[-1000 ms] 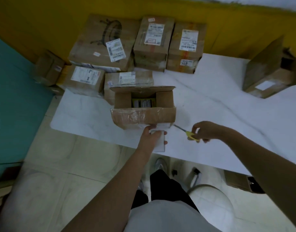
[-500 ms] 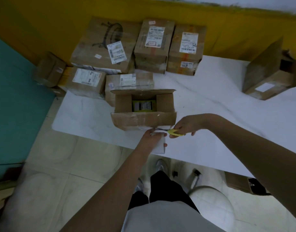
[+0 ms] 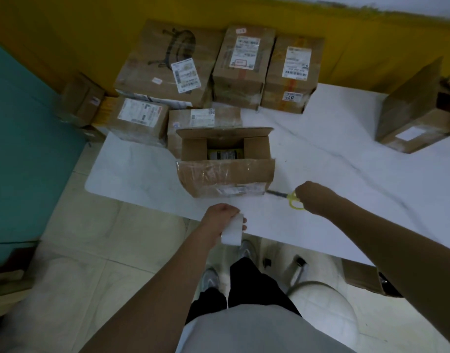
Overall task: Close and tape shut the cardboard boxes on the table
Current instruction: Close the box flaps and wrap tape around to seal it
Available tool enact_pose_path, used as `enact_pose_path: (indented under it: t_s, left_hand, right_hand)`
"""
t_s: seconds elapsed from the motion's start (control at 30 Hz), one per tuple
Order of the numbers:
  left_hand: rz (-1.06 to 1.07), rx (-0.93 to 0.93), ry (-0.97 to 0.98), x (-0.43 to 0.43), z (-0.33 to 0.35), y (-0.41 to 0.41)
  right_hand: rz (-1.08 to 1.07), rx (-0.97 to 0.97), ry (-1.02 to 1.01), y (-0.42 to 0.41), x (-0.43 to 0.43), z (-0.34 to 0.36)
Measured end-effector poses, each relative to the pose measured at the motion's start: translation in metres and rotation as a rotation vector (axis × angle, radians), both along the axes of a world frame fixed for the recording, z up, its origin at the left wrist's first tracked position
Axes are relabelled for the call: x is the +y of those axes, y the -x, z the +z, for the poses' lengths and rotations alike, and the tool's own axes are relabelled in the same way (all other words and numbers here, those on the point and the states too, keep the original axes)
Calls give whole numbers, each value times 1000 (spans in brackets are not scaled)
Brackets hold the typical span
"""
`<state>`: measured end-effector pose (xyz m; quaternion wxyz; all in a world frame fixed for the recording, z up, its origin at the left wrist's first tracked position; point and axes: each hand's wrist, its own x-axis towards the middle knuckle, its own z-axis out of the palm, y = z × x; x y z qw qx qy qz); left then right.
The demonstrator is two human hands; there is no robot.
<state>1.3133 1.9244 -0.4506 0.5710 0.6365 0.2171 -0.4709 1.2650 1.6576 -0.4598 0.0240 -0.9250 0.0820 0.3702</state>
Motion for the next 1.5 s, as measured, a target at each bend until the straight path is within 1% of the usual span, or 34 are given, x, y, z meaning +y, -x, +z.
enact_pose_path:
  t_s: [0.03,0.1,0.17,0.23,0.3,0.33,0.37,0.43,0.47,0.5,0.53,0.67,0.77,0.87,0.97,1.07,1.17,1.2,1.3,1.4,1.43,1.5]
  left_hand:
    - [16,-13,3,-1,-1,2]
    - [-22,-98,-47,-1,-7,3]
    - [-79,-190,-116,0,-11,4]
    - [-73,-210,-121,2,-13,5]
    - [-59,-205,-119,1,-8,5]
    - [-51,-202,-122,2,-5,5]
    - [-36,-198,-120,3,-4,4]
    - [11,-181,-84,5,-4,4]
    - [27,-177,-64,5,-4,4]
    - [38,-183,-55,6,-6,3]
    - [27,-202,-70,5,-10,3]
    - [-101,-306,-215,12,-35,1]
    - [-202,-355,-297,20,-56,2]
    - [-286,-436,-304,24,-78,13]
    - [-311,-551,-328,26,-103,18]
    - [-375,-634,-426,19,-119,12]
    - [-542,-749,-584,12,-123,13]
    - [-556,-781,-617,11,-123,15]
    - [-546,-893,-601,14,-126,21]
    - [-594,-962,-581,19,-127,18]
    - [-581,-971,-570,19,-127,18]
    - [-434,-913,-541,18,-125,15]
  right_hand:
    - [-80,-36,-6,1,6,-3]
    - [-223,-121,6,3,19,-10]
    - [-328,-270,55,11,28,-18]
    - [-421,-411,70,20,37,-25]
    - [-552,-483,22,22,49,-23]
    - [-618,-467,-54,20,57,-19]
    - [-659,-410,-176,18,67,-13]
    - [-735,-261,-543,19,96,3]
    - [-756,-198,-687,23,114,9]
    - [-747,-158,-763,30,130,12]
    - [-718,-154,-790,36,144,10]
    - [-675,-334,-744,64,172,-9]
    - [-786,-414,-719,83,195,-26]
    - [-892,-360,-678,95,212,-53]
    - [-963,-312,-642,87,209,-73]
    - [-947,-276,-561,69,201,-83]
    - [-959,-293,-565,59,201,-92]
    - [-956,-289,-556,59,203,-94]
    - [-938,-277,-540,60,207,-96]
    - [-917,-241,-536,57,205,-93]
    - [-917,-234,-549,56,204,-94]
    - [-936,-217,-569,56,202,-95]
